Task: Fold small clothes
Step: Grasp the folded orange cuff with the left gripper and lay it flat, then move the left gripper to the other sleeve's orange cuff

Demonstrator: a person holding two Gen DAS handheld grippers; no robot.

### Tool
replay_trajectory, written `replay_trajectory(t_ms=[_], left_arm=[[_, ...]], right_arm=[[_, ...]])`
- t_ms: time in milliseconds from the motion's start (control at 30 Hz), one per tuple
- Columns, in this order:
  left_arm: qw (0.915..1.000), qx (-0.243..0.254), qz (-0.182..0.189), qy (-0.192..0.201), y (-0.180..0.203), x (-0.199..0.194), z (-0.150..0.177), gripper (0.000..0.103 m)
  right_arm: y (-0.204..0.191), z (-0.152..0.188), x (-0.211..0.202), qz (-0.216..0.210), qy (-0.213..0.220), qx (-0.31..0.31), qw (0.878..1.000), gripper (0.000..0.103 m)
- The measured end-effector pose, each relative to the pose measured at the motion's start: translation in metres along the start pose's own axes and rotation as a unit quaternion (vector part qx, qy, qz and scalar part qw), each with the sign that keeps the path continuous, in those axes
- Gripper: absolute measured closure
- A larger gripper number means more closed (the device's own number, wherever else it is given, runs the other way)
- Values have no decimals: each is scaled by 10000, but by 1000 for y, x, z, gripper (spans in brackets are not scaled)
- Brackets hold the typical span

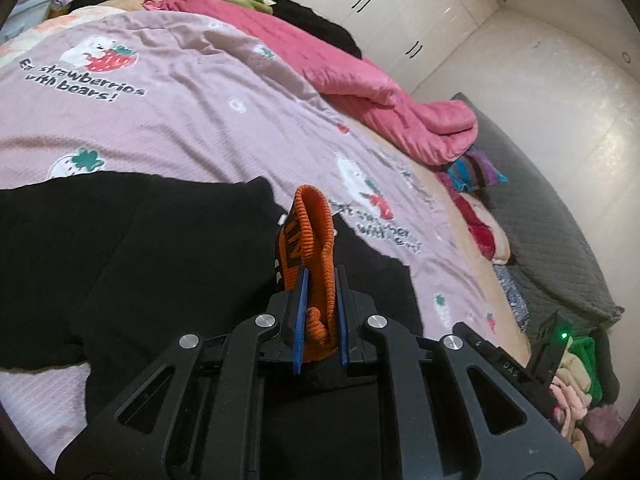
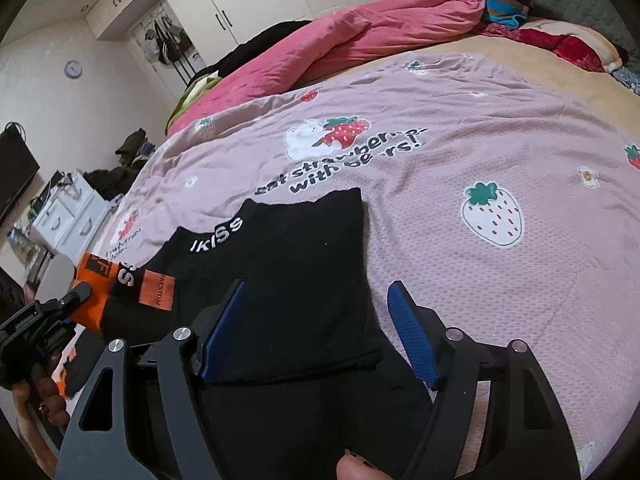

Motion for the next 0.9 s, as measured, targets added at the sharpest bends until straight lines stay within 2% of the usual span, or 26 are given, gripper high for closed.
replay_trajectory(t_ms=[200,400,467,600,667,767,900], left_arm=[[9992,-97,-357,133,-21,-11,-4,96],[9981,151,-398,439,-15,-31,-13,96],[9985,203,-381,325,-13,-25,-10,96],[9981,296,-480,-244,-16,4,15,94],[9957,382,-630,-569,-23,21,33,87],[9897,557,-1001,-857,-36,40,53,85],[9891,568,-1036,-882,-41,43,56,85]], right_arm=[[-11,7,11,30,-133,-218,9997,32],[-22,14,17,2,-240,-389,9990,32],[-26,17,20,-3,-288,-465,9985,32],[-37,23,25,25,-368,-693,9969,32],[-44,26,28,59,-391,-875,9954,32],[-51,31,32,107,-434,-1073,9932,32],[-51,39,44,196,-695,-1126,9910,32]])
Point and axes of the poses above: each gripper's, at about its wrist camera, not at the fingertips, and x roughly the way its jaws point, y to its right, z to its underside, the point moved 6 cm from there along x, roughly the way its jaws point, and after that the axes turned 2 degrees about -z, right-handed, at the moved point
